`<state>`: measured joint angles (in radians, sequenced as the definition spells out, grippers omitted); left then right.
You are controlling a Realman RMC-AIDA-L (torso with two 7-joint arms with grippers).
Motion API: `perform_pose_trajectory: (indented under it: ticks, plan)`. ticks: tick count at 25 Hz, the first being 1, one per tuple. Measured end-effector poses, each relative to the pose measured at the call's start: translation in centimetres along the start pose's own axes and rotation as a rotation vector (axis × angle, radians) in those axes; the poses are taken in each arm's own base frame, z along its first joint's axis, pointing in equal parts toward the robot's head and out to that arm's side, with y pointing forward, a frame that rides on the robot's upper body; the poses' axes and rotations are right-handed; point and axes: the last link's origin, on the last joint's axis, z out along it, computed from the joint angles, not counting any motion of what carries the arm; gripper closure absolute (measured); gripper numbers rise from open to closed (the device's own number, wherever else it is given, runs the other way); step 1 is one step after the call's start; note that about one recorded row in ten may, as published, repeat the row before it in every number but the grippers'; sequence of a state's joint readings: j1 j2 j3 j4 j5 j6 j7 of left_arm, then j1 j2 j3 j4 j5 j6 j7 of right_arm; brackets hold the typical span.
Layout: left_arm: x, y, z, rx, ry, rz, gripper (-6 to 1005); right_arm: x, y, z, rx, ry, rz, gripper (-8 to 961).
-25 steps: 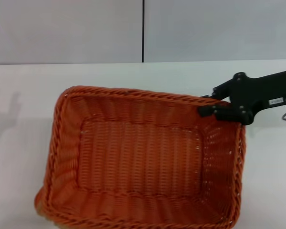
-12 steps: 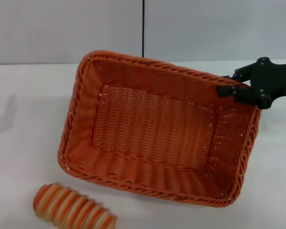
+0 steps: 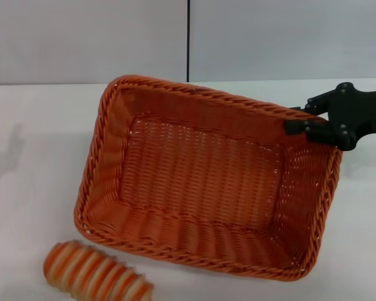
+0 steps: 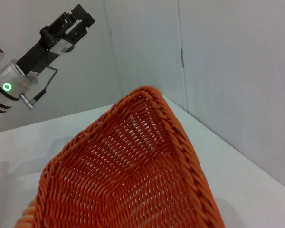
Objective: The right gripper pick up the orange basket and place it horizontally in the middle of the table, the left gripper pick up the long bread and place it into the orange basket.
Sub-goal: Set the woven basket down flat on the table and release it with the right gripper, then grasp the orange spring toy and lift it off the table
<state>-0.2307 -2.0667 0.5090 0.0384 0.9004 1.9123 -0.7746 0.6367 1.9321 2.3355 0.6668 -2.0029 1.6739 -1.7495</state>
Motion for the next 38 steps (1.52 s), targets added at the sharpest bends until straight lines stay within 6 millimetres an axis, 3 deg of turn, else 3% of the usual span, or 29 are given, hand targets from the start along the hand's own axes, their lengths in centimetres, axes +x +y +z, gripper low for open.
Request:
perform_pose_trajectory:
  ticks: [6,15,16,18,23,28,32,33,34,38]
  plan:
    - [0.0,0.1,-0.3,0.006,0.0,-0.006,411,0.0,0.2,0.4,-0.011,-0.012,0.017,758]
    - [-0.1,0.2,-0.4,0.008,0.0,-0.01,411,0.5,0.0,0.4,0.024,-0.018,0.037,565]
    - [-0.1,0.2,-0.4,0.008,0.0,-0.01,411,0.8,-0.3,0.1,0.057,-0.02,0.042,543]
    - [-0.1,0.2,-0.4,0.008,0.0,-0.01,411,1.0,-0.6,-0.6,0.095,-0.036,0.047,323]
    - [-0.1,0.2,-0.4,0.008,0.001,-0.01,411,1.0,-0.5,-2.4,0.168,-0.161,0.049,282]
    - [0.0,0.1,-0.4,0.007,0.0,-0.009,412,0.1,1.4,-4.7,0.146,-0.39,0.022,266]
    - [-0.1,0.1,-0.1,0.004,0.0,-0.009,412,-0.4,2.4,-4.0,0.044,-0.406,0.038,266]
    - [-0.1,0.1,-0.1,0.003,0.0,-0.009,412,-0.7,3.1,-2.6,-0.06,-0.363,0.061,266]
    - [-0.1,0.1,-0.1,0.003,-0.001,-0.009,412,-0.7,3.1,-2.6,-0.06,-0.363,0.061,267]
    - [-0.1,0.1,0.1,0.0,0.0,-0.008,412,-0.7,4.7,0.7,-0.259,-0.202,0.084,267]
